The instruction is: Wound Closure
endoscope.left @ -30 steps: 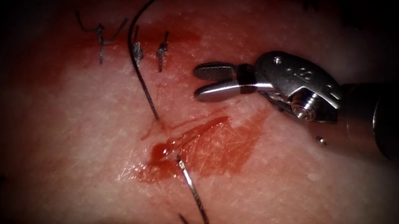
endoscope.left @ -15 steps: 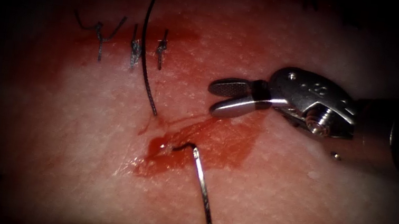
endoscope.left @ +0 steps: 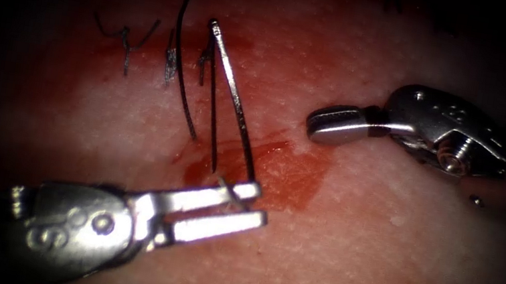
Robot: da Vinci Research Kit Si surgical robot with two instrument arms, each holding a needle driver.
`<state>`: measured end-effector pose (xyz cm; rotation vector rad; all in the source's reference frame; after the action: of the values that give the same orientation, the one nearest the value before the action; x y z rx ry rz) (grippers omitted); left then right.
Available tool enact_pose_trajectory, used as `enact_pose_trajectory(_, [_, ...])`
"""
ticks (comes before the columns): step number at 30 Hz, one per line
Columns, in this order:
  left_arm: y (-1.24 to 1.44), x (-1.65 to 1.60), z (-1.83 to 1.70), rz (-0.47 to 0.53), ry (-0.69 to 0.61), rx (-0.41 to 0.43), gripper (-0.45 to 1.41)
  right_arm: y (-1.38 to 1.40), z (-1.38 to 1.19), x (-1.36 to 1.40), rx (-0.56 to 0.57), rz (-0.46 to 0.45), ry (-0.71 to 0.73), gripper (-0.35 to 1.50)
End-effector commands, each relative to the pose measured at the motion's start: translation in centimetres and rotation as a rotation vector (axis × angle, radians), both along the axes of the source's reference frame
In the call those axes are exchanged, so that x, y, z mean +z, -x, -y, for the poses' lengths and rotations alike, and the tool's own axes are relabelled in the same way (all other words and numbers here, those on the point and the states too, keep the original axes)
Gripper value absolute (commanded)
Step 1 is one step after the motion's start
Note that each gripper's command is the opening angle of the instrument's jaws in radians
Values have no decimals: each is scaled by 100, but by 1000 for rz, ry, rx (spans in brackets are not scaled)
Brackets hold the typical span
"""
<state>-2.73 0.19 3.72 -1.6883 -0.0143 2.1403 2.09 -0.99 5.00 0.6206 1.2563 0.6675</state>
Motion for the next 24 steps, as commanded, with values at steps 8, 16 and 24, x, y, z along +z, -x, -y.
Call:
enact_pose_trajectory(8, [3,14,-5,-69,78,-2,-45,-11,2,2,-27,6,-9,39])
enact_pose_trajectory(16, [16,56,24,-257,185,54,-45,-19,0,-19,42,8,-387,38])
enact_pose_trajectory(24, [27,92,44,-354,240,72,-45,-36,-1,-37,75,26,-565,112])
